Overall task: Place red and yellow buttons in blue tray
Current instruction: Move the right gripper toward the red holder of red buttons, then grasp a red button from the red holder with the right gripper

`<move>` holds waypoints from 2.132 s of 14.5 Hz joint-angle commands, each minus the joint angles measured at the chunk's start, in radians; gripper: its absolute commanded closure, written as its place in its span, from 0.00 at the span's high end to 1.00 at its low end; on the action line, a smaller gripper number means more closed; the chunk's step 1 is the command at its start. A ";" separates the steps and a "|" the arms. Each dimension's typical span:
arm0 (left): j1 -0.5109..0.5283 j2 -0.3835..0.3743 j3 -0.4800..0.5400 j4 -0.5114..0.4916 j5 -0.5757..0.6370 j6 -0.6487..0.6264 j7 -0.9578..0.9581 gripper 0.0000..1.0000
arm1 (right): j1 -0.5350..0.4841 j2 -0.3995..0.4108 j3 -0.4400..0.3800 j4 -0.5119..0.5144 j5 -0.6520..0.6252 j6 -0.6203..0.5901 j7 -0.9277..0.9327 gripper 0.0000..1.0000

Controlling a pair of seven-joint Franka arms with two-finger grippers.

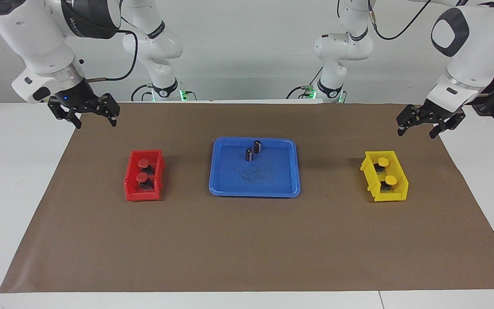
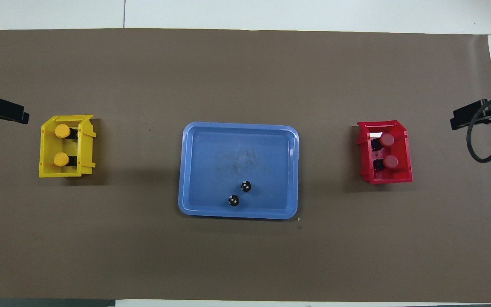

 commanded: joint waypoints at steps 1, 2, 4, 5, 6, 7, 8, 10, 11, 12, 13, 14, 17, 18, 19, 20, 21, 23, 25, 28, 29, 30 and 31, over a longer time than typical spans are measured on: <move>-0.001 -0.024 0.003 -0.028 0.000 0.023 -0.009 1.00 | -0.006 -0.019 0.002 -0.025 0.015 0.013 -0.008 1.00; -0.001 -0.024 0.003 -0.027 0.001 0.025 -0.010 1.00 | -0.007 -0.019 0.002 -0.025 0.015 0.012 -0.008 1.00; -0.001 -0.023 0.003 -0.028 0.001 0.037 -0.009 1.00 | -0.004 -0.019 0.002 -0.025 0.015 0.012 -0.005 1.00; -0.003 -0.021 0.003 -0.027 0.001 0.051 -0.009 1.00 | -0.003 -0.022 0.002 -0.030 0.015 0.013 -0.002 1.00; -0.009 -0.018 0.003 -0.025 0.000 0.061 -0.009 1.00 | -0.004 -0.030 0.002 -0.040 0.015 0.012 -0.004 1.00; -0.013 -0.017 0.003 -0.022 0.001 0.067 -0.007 1.00 | -0.007 -0.033 0.001 -0.050 0.015 0.012 -0.004 1.00; -0.018 -0.012 -0.001 -0.016 0.003 0.072 -0.009 1.00 | -0.010 -0.040 0.001 -0.063 0.013 0.012 -0.005 1.00; -0.043 -0.009 -0.001 -0.005 0.003 0.071 -0.009 1.00 | -0.007 -0.047 0.001 -0.073 0.015 0.013 -0.013 1.00; -0.043 -0.009 -0.001 -0.004 0.003 0.069 -0.009 1.00 | -0.003 -0.045 0.001 -0.071 0.015 0.024 -0.013 1.00; -0.043 -0.009 -0.001 -0.005 0.003 0.068 -0.009 1.00 | -0.003 -0.047 0.004 -0.085 0.018 0.047 -0.007 1.00; -0.043 -0.009 -0.001 -0.007 0.003 0.068 -0.009 1.00 | 0.003 -0.063 0.005 -0.140 0.018 0.118 -0.002 1.00; -0.043 -0.009 -0.001 -0.008 0.003 0.068 -0.007 1.00 | 0.016 -0.094 0.005 -0.221 0.019 0.207 -0.002 1.00; -0.035 -0.012 -0.001 -0.013 0.003 0.074 -0.006 1.00 | 0.025 -0.100 0.005 -0.373 0.025 0.372 -0.004 1.00; -0.032 -0.014 -0.001 -0.019 0.003 0.089 0.000 1.00 | 0.025 -0.071 0.005 -0.393 0.025 0.410 -0.004 1.00; -0.029 -0.012 0.000 -0.019 0.003 0.109 0.000 1.00 | 0.023 -0.053 0.005 -0.418 0.028 0.459 -0.002 0.99; -0.029 -0.012 0.002 -0.019 0.001 0.115 0.000 1.00 | 0.025 -0.044 0.005 -0.457 0.039 0.528 0.000 0.95; -0.029 -0.012 0.003 -0.021 0.003 0.111 0.000 1.00 | 0.025 -0.034 0.005 -0.490 0.044 0.580 -0.002 0.91; -0.027 -0.014 0.009 -0.021 0.003 0.104 -0.001 1.00 | 0.031 0.005 0.005 -0.531 0.065 0.685 0.003 0.85; -0.027 -0.017 0.009 -0.030 0.003 0.109 -0.001 1.00 | 0.049 0.033 0.005 -0.531 0.091 0.723 0.022 0.80; -0.027 -0.015 0.011 -0.024 0.003 0.114 -0.003 1.00 | 0.050 0.087 0.005 -0.534 0.091 0.749 0.019 0.78; -0.027 -0.015 0.011 -0.024 0.003 0.114 -0.003 1.00 | 0.050 0.098 0.005 -0.533 0.091 0.757 0.015 0.77; -0.027 -0.015 0.011 -0.027 0.001 0.114 -0.004 1.00 | 0.050 0.098 0.005 -0.534 0.091 0.760 0.015 0.77; -0.020 -0.017 0.011 -0.030 0.003 0.114 -0.004 1.00 | 0.050 0.098 0.005 -0.534 0.091 0.760 0.016 0.76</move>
